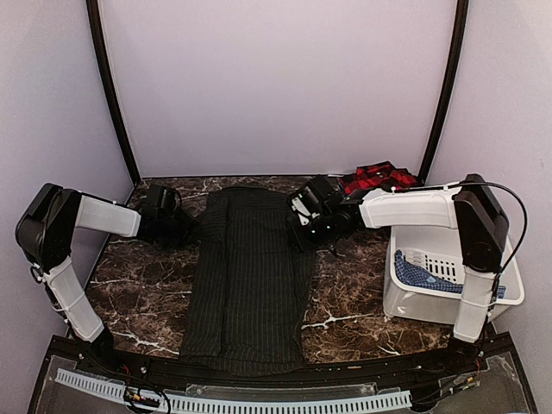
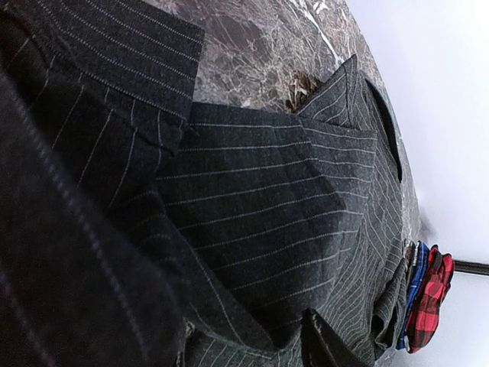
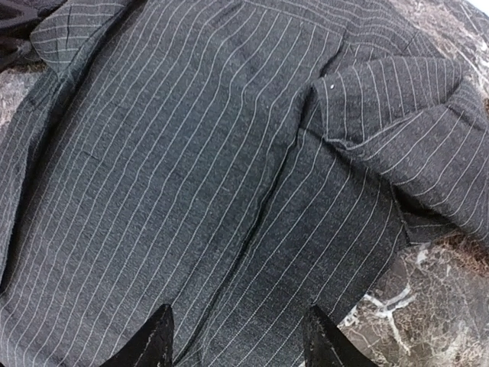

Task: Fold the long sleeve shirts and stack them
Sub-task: Flatten out the crumpled shirt at the center of the board, then adjust the sleeve at the center of the board.

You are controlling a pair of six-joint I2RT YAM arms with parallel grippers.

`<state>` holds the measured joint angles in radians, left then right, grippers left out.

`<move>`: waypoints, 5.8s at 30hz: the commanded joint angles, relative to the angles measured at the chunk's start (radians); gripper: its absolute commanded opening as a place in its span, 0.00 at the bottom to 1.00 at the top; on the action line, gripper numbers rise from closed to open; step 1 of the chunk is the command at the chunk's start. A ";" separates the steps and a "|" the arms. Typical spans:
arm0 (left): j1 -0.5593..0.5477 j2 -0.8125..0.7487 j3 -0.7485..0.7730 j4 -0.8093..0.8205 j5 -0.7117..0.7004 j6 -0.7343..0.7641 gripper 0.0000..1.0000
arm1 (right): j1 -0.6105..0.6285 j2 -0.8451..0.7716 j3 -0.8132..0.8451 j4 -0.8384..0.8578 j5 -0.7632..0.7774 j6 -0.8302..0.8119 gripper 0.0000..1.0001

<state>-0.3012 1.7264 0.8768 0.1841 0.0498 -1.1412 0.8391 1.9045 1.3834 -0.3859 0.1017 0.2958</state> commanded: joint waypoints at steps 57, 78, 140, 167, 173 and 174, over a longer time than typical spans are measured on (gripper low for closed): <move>0.355 0.030 0.216 -0.379 -0.204 0.362 0.00 | 0.009 -0.061 -0.134 0.044 0.058 0.044 0.54; 0.315 -0.207 0.136 -0.326 -0.063 0.456 0.59 | -0.103 0.153 0.236 -0.022 0.129 -0.006 0.62; -0.007 0.081 0.112 -0.334 0.017 0.475 0.58 | -0.306 0.283 0.319 -0.074 0.030 0.019 0.57; -0.009 0.019 0.119 -0.339 0.046 0.476 0.57 | -0.322 0.250 0.245 0.024 -0.022 0.058 0.00; -0.009 -0.038 0.118 -0.346 0.051 0.476 0.57 | -0.281 0.204 0.248 0.044 0.035 0.035 0.00; -0.010 -0.052 0.119 -0.347 0.052 0.476 0.57 | -0.270 0.198 0.255 0.045 0.041 0.029 0.00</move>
<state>-0.3168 1.7557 1.0050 -0.1314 0.0910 -0.6758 0.5282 2.1784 1.6356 -0.3889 0.0982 0.3489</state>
